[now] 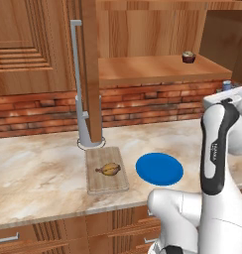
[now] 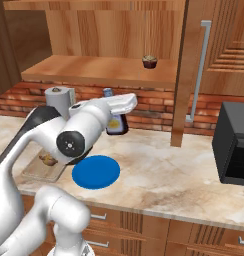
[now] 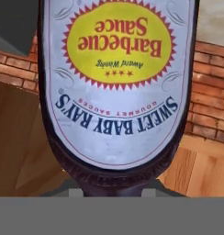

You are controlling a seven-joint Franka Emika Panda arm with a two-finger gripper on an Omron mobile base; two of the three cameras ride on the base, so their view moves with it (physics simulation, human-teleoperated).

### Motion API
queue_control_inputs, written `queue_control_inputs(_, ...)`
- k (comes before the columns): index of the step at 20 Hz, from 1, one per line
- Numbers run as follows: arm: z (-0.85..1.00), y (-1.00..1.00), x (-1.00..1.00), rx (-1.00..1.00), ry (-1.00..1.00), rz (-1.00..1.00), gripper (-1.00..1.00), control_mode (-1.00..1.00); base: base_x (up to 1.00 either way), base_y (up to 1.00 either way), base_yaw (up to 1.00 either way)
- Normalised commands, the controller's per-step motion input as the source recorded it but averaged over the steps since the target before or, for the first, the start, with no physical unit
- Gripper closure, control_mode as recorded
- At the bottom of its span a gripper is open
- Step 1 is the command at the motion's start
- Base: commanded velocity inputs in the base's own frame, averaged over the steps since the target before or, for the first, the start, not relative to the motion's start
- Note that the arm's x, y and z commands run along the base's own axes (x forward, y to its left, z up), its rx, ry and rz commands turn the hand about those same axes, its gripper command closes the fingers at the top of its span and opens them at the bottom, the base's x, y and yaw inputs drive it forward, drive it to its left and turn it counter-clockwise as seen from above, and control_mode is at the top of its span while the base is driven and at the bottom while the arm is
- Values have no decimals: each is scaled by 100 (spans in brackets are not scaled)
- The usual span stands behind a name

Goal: Pick the chicken drumstick from the plate and place it on the cutting board. Then pick the condiment bottle from the cabinet and place it next to the cutting board.

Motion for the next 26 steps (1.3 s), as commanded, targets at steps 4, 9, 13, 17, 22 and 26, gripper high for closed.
queue_control_inputs(4,-11,33,-93,13,16,3,100,-100,0,0,0)
queue_control_inputs(9,-24,45,-66,23,15,4,100,-100,0,0,0)
queue_control_inputs(13,-18,40,-38,34,12,4,100,-100,0,0,0)
queue_control_inputs(17,-3,28,-20,37,5,6,100,-100,0,0,0)
queue_control_inputs(22,0,4,-1,31,0,2,100,-100,0,0,0)
queue_control_inputs(26,0,0,4,26,-1,0,100,-100,0,0,0)
